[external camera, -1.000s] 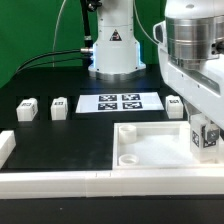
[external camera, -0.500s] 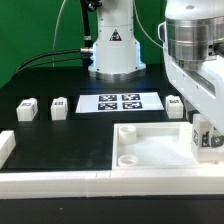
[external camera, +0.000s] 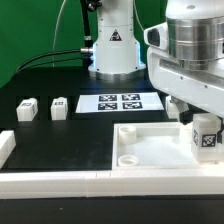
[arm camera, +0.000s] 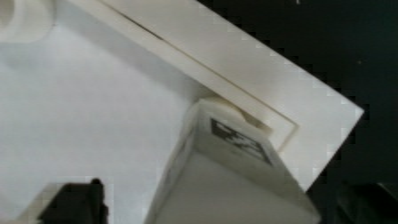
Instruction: Assemble one leg
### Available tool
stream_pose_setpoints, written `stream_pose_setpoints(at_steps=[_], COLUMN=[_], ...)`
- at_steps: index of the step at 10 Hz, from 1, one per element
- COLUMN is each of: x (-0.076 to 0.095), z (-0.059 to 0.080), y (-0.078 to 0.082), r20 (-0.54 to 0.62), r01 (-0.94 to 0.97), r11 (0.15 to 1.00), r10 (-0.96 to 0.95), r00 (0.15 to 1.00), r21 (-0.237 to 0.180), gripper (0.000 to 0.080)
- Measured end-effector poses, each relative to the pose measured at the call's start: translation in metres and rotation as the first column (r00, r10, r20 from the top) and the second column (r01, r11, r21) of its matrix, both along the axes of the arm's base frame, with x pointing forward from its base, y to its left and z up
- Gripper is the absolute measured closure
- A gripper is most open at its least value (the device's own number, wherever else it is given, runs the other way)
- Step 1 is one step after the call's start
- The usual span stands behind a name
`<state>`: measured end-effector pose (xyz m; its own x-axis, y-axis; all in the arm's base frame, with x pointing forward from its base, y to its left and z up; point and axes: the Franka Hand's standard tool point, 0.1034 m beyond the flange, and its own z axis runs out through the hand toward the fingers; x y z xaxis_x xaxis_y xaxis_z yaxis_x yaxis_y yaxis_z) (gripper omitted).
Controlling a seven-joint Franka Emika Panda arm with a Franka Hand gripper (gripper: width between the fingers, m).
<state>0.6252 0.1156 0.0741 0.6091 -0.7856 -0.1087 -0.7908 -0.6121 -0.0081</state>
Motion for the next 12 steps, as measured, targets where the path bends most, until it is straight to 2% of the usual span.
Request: stream_pose_setpoints(at_steps=[4,6,9,11,12], x=[-0.0015,-0.0015,-0.0006,-0.0003,-0.0003], z=[-0.0002,-0.0002,-0.0005,-0.0006,-0.0006], y=[0.0067,0.0065,0.0020,0.0005,0.0004], r20=[0.034,0.052,0.076,0.078,0.078], r01=[-0.374,-0.558,-0.780,-0.791,-0.791], r11=[0.927,0.830,0.625,0.612,0.611], r10=[0.374,0.557,0.778,0.789,0.789], r00=[0.927,0.829,0.623,0.610,0.609], r21=[0.006,0.005,-0.002,-0.003,-0.003], gripper=[0.0150,0.0150,0.0150,0.0150,0.0271])
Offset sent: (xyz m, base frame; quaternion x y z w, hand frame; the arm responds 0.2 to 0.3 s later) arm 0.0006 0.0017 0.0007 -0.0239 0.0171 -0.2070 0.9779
